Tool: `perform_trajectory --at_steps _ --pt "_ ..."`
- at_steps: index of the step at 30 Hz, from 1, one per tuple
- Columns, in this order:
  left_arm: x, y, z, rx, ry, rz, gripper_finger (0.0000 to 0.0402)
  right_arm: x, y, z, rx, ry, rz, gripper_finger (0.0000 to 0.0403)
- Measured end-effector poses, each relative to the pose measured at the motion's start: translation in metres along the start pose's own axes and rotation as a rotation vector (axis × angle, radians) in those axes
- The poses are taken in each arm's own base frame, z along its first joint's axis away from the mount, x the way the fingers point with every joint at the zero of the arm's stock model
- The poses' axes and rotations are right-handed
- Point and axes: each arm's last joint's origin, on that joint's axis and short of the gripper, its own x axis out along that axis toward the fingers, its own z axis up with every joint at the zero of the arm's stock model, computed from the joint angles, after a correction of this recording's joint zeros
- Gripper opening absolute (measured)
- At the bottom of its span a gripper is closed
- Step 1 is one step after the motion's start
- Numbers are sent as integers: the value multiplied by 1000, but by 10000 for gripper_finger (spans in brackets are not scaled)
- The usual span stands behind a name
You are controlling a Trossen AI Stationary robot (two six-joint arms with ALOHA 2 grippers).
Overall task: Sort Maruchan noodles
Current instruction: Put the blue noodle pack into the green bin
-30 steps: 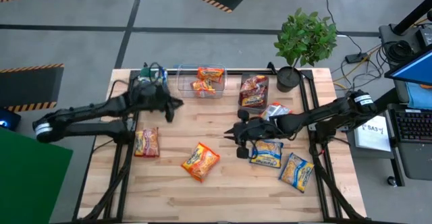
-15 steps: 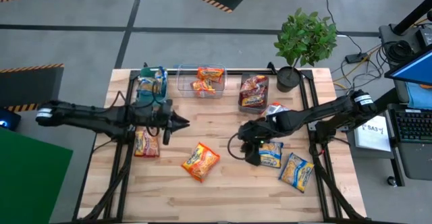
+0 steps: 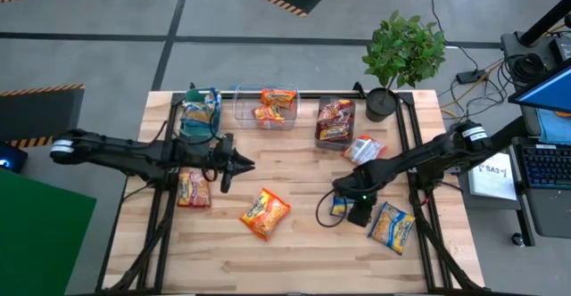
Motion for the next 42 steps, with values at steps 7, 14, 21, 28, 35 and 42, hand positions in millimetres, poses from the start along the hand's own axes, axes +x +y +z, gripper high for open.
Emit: perform_trajectory --at_steps 7,14,21,28,35,42 --pt "7 1 -2 0 10 2 49 10 10 29 -133 -243 0 58" --pt "18 1 -5 -23 14 2 49 -35 57 73 -475 -799 59 58" --pt "30 4 -15 -138 74 19 49 -60 72 79 -613 -877 6 58" --pt "46 7 -28 -245 134 48 49 -40 55 76 -554 -865 -147 58" --pt "67 10 -40 -290 150 59 49 -9 34 74 -474 -822 -237 59" --pt "86 12 -46 -309 97 39 49 18 24 84 -435 -820 -263 59"
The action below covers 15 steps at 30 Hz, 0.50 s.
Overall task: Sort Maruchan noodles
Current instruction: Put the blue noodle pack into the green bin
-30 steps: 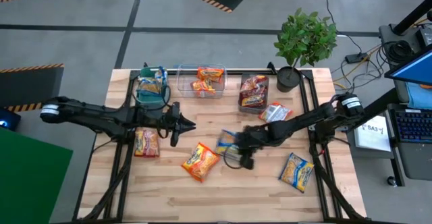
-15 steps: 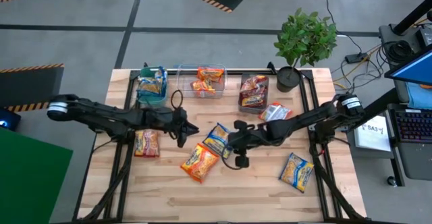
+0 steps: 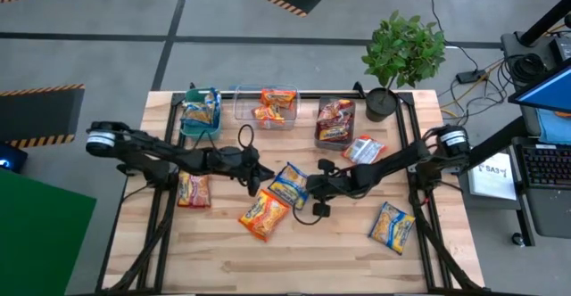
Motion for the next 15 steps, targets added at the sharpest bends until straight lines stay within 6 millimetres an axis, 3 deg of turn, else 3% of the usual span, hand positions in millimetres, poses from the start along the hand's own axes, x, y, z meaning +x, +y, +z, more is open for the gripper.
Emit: perform_trajectory --at_steps 8,15 --pt "13 8 -10 -54 5 51 59 30 -1 -13 2 44 -32 59" --pt "24 7 -7 -55 -1 57 124 37 0 -18 -9 55 -35 59"
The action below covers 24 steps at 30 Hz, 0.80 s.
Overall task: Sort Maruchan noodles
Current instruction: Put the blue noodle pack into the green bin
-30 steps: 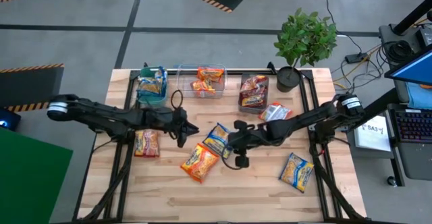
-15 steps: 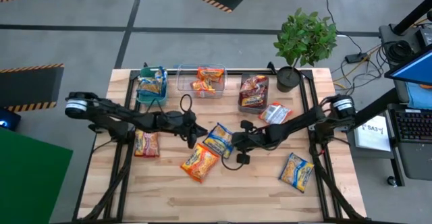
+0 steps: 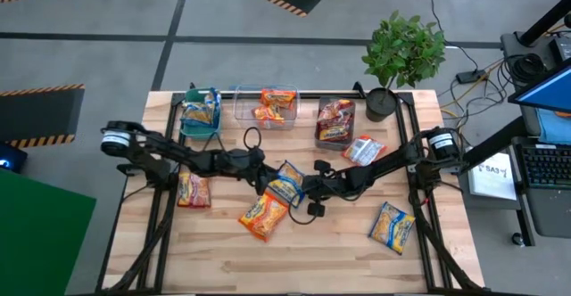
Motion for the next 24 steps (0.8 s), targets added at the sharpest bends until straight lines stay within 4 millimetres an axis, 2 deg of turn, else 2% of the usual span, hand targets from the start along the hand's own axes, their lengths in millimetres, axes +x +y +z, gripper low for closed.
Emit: perform_trajectory --at_steps 7,11,17,24 --pt "19 2 0 10 -14 93 216 -1 0 2 -11 -24 -1 59" --pt "32 7 -6 16 -3 151 250 -1 0 3 -11 -29 1 59" --pt "45 12 -12 31 23 188 256 -1 0 3 -14 -30 2 59" --pt "49 13 -17 10 76 154 251 -1 1 4 -17 -49 8 59"
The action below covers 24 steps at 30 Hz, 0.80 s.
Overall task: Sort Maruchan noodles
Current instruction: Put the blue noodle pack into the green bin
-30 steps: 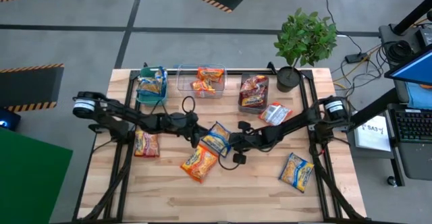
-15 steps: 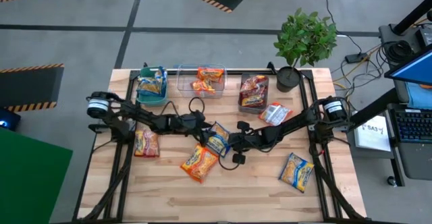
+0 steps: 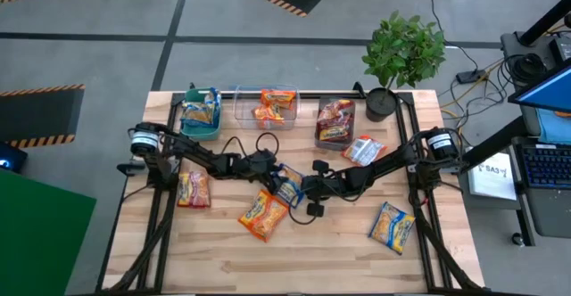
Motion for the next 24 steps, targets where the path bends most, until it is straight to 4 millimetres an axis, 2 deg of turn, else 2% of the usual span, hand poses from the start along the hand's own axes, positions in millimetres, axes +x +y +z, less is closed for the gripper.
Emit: perform_trajectory --at_steps 3,7,16,19,24 --pt "0 -2 -2 -3 22 -30 242 0 0 1 -1 -12 3 59" --pt "0 -3 -3 -2 27 -36 208 0 0 2 -1 -22 5 59" --pt "-1 -4 -1 6 21 -45 65 -5 0 6 0 -40 13 59" --pt "-2 -5 -1 13 25 -57 20 -16 -2 10 -12 -47 23 59" --pt "-8 -9 3 39 23 -81 17 -47 -7 27 -12 -132 34 59"
